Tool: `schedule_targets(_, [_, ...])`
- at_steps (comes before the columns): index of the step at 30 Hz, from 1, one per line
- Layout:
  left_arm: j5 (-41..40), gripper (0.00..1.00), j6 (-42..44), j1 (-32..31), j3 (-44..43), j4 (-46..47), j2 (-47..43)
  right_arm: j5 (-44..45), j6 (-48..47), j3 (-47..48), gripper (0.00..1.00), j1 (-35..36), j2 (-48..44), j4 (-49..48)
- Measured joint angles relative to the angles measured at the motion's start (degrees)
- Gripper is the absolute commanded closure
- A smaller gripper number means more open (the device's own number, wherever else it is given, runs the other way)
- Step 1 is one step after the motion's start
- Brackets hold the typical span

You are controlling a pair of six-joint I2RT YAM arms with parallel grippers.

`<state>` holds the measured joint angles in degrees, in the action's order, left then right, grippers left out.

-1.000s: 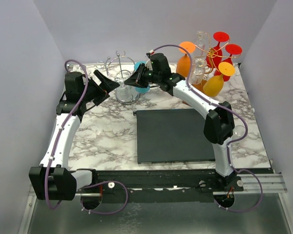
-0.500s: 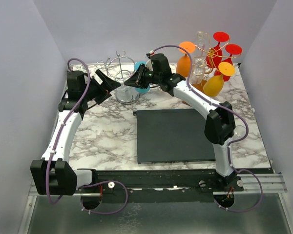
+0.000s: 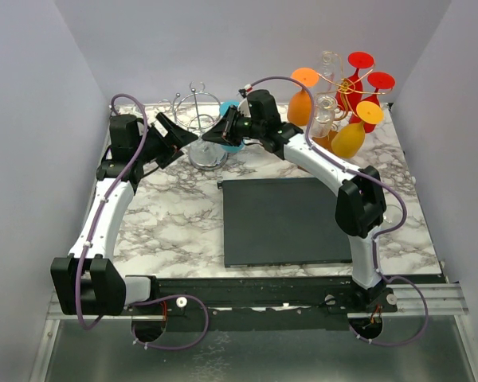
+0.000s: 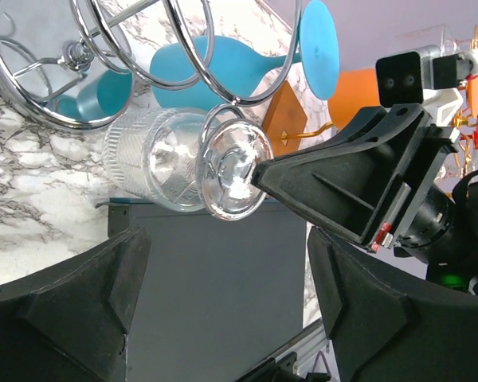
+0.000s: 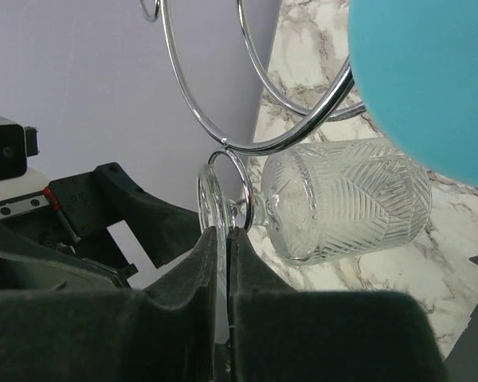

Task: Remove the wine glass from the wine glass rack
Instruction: Pick up the wine glass from the wine rack.

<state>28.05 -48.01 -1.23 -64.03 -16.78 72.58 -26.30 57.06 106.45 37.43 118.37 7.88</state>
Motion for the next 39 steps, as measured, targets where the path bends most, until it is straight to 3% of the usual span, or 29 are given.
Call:
schedule_targets(18, [0.66, 0.27, -1.18, 0.00, 0.00, 1.40, 0.22, -3.19, 4.07, -5.03, 0.99, -0.26, -1.42, -6.29])
schedule_targets(39, [1.73, 0.46, -9.97, 0.00, 4.79, 6.54, 1.60, -5.75, 6.69, -9.25, 1.00, -0.26, -2.80, -10.40])
